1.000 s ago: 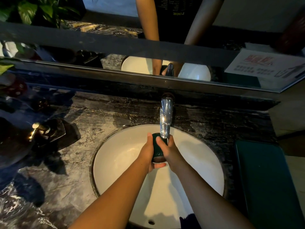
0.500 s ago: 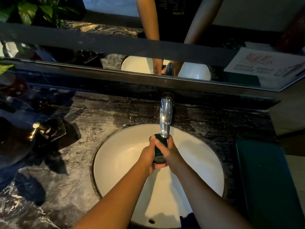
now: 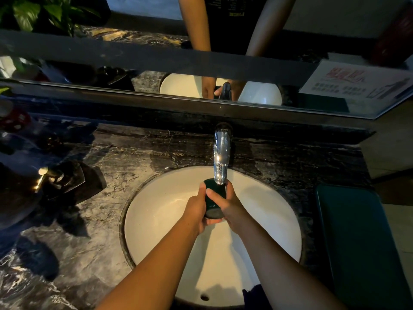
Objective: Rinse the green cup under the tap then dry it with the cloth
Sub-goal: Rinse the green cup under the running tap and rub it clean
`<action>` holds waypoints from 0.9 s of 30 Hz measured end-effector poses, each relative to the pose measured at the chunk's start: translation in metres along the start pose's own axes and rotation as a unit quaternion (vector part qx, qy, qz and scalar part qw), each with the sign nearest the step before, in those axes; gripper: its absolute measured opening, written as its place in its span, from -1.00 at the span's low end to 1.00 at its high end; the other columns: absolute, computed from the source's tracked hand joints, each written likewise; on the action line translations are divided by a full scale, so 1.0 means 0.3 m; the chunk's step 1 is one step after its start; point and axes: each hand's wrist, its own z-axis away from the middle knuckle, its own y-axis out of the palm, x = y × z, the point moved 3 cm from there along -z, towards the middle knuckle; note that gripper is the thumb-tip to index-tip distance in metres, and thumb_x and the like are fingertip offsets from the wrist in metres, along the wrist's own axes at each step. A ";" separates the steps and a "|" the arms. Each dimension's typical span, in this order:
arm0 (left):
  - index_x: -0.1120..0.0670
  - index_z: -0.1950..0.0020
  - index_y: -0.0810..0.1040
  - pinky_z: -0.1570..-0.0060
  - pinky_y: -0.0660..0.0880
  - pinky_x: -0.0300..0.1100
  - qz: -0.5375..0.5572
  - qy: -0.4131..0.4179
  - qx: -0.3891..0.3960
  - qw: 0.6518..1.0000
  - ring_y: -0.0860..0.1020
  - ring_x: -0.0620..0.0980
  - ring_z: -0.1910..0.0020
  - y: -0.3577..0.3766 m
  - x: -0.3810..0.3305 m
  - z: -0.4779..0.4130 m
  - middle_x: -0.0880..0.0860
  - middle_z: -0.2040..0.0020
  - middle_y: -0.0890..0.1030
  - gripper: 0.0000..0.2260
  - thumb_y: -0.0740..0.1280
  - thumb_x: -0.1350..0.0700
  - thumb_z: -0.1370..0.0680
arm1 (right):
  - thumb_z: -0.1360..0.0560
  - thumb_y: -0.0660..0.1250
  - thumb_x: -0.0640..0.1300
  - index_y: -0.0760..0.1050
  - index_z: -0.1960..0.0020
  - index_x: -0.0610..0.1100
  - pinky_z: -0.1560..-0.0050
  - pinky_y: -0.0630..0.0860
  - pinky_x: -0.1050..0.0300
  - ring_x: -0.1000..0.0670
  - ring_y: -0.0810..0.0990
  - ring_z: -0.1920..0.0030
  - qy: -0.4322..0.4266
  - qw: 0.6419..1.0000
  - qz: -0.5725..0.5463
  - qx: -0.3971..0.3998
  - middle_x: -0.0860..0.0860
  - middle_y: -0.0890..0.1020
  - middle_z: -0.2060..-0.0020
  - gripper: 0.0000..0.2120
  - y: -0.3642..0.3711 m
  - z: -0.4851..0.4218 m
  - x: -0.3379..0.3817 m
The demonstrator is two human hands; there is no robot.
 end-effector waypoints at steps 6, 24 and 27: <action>0.12 -0.23 0.60 -0.07 0.65 0.18 0.024 0.012 0.028 0.999 0.70 0.16 -0.09 0.018 0.010 -0.003 0.18 -0.11 0.71 -0.50 0.18 -0.27 -0.63 | -0.59 0.31 0.17 0.33 -0.36 0.14 -0.31 0.56 -0.21 -0.11 0.62 -0.22 0.000 0.998 0.045 -0.053 -0.07 0.60 -0.25 -0.62 -0.003 -0.023 0.023; 0.04 -0.18 0.60 0.13 0.65 -0.02 -0.001 -0.010 0.014 1.000 0.69 0.06 0.00 0.020 -0.018 0.014 0.14 -0.08 0.71 -0.51 0.14 -0.32 -0.62 | -0.55 0.30 0.25 0.27 -0.46 0.08 -0.28 0.59 -0.18 -0.13 0.63 -0.21 0.029 0.998 0.042 -0.041 -0.11 0.58 -0.28 -0.44 -0.004 -0.013 -0.008; 0.13 -0.22 0.58 0.24 0.64 -0.07 0.009 -0.004 0.003 1.000 0.70 0.09 0.03 0.007 -0.012 0.014 0.18 -0.09 0.70 -0.49 0.28 -0.29 -0.57 | -0.59 0.27 0.22 0.30 -0.41 0.09 -0.24 0.62 -0.20 -0.14 0.65 -0.19 0.051 0.998 -0.013 -0.044 -0.12 0.60 -0.23 -0.55 -0.007 -0.033 -0.010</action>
